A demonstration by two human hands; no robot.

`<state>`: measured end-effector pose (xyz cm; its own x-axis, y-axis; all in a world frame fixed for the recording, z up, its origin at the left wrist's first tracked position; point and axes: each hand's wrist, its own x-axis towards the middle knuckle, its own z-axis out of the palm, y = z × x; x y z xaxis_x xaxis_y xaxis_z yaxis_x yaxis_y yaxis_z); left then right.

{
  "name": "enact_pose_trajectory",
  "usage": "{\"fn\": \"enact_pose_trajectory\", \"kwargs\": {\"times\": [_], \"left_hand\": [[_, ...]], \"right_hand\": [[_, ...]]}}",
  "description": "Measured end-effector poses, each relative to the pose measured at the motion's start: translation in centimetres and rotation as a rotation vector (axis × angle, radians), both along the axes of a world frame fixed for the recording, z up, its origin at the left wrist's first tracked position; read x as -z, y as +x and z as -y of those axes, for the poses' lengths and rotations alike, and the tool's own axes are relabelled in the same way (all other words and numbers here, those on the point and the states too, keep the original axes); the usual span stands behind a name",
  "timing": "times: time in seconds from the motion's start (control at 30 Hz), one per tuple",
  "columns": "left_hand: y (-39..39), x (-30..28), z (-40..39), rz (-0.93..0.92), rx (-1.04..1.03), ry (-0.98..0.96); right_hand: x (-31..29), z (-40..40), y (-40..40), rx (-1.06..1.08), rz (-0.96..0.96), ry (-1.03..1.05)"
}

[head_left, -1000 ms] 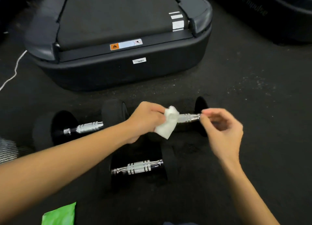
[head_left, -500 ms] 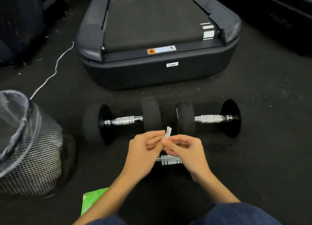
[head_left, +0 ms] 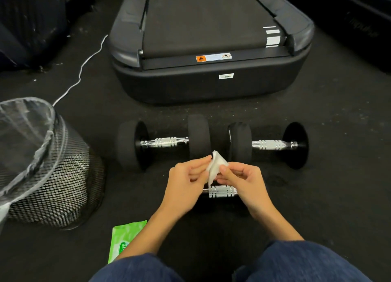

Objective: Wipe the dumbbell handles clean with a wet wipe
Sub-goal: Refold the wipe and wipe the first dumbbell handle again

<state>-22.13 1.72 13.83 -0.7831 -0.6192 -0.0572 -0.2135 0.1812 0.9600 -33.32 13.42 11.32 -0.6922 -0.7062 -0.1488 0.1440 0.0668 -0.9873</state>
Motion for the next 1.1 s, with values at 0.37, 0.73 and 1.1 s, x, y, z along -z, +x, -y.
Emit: {"fn": "enact_pose_trajectory", "kwargs": {"times": [0.37,0.73,1.1], "left_hand": [[0.2,-0.1,1.2,-0.139,-0.160,0.481],[0.4,1.2,1.4,-0.120,-0.117,0.300],[0.8,2.7,2.8,0.027,-0.114,-0.169]], "right_hand": [[-0.2,0.1,-0.7,0.117,0.124,0.028],[-0.5,-0.3,-1.1,0.022,0.014,-0.052],[0.0,1.2,-2.7,-0.142,-0.619,0.252]]}}
